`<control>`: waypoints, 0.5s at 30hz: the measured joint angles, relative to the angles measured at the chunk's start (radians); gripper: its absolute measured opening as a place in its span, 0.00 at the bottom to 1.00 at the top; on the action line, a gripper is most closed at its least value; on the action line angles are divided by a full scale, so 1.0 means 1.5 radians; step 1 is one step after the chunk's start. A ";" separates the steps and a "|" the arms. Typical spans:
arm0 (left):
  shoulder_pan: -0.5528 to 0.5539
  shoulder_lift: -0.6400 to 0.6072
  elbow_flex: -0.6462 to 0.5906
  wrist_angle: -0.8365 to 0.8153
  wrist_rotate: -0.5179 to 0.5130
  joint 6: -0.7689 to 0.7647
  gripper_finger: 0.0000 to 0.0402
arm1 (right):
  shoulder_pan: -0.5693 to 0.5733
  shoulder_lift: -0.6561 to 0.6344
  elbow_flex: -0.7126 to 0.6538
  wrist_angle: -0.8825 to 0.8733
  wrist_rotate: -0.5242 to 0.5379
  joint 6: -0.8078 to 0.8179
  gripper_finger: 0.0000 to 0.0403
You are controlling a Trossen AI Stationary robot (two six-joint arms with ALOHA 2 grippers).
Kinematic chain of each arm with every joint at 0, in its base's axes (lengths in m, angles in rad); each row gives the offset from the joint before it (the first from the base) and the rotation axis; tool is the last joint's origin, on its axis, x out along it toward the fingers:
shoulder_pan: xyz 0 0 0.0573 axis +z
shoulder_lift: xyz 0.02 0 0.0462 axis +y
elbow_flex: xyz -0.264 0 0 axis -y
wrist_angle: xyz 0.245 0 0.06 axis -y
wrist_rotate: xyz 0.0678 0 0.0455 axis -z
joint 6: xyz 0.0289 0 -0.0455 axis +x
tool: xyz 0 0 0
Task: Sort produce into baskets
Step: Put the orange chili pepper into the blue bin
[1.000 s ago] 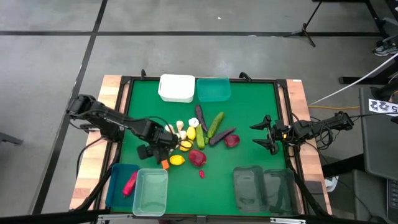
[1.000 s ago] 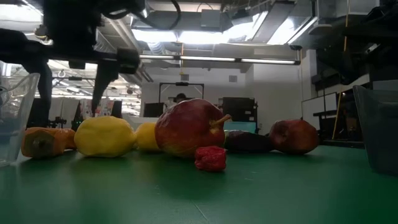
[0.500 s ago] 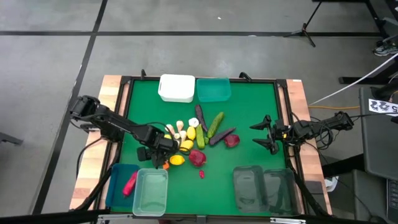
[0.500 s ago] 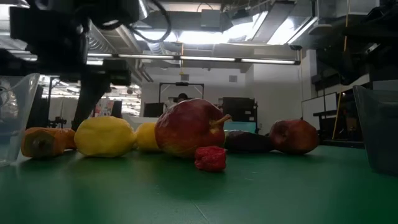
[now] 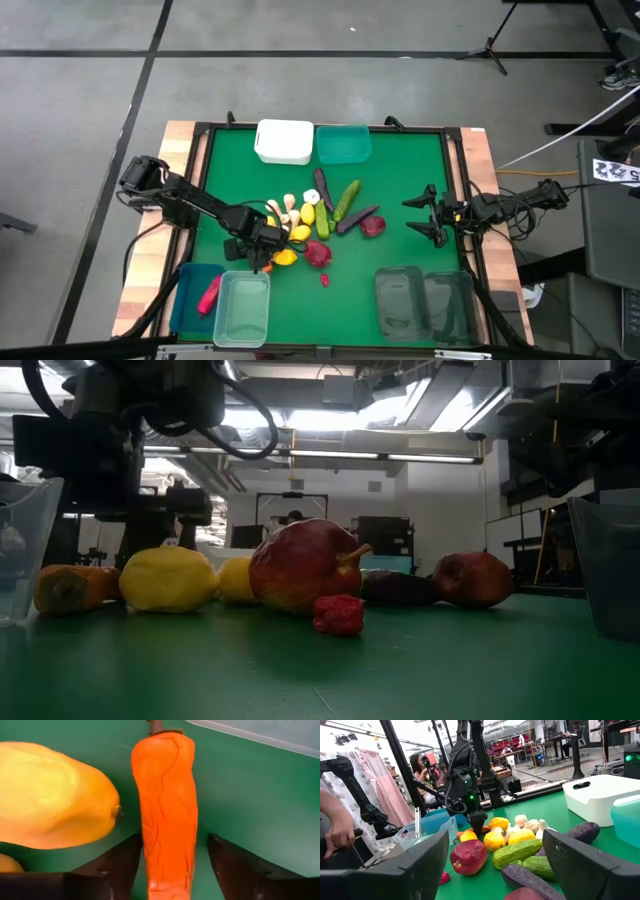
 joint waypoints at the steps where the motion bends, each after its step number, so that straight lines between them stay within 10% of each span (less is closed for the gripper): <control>1: 0.000 0.000 0.001 -0.003 -0.002 -0.006 0.50 | 0.000 0.000 0.000 0.000 0.000 0.000 0.80; 15: 0.002 0.002 0.026 -0.006 -0.155 -0.088 0.18 | 0.000 0.000 0.000 0.000 0.001 0.000 0.80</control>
